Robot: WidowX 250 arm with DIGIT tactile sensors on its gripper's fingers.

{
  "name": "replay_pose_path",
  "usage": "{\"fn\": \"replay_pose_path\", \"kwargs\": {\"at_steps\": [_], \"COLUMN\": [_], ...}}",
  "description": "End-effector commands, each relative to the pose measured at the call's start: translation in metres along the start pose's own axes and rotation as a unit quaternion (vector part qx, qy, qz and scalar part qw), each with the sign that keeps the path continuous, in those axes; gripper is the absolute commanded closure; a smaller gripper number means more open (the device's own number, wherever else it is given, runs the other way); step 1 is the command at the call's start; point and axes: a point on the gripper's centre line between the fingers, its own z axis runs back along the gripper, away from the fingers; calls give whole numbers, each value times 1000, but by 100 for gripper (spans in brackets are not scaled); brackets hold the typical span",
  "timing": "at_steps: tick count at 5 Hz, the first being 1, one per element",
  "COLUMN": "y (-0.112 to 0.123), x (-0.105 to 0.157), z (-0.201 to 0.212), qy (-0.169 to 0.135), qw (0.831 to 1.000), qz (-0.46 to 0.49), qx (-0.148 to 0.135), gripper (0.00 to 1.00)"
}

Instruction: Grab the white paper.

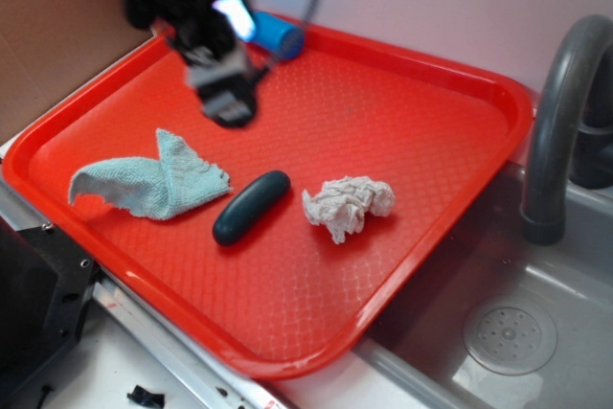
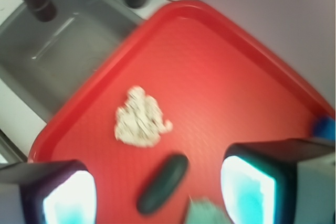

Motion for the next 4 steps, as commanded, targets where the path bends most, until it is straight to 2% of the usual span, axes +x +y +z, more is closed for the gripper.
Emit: {"fn": "replay_pose_path", "kwargs": {"at_steps": [1, 2, 3, 4], "y": [-16, -22, -26, -25], "x": [23, 19, 14, 13], "z": [-61, -89, -105, -110], "qy": [25, 59, 93, 106], "qw": [999, 995, 992, 992], "qz": [-45, -74, -80, -67], "qx": [-10, -23, -18, 0], "gripper": [0, 0, 0, 0]}}
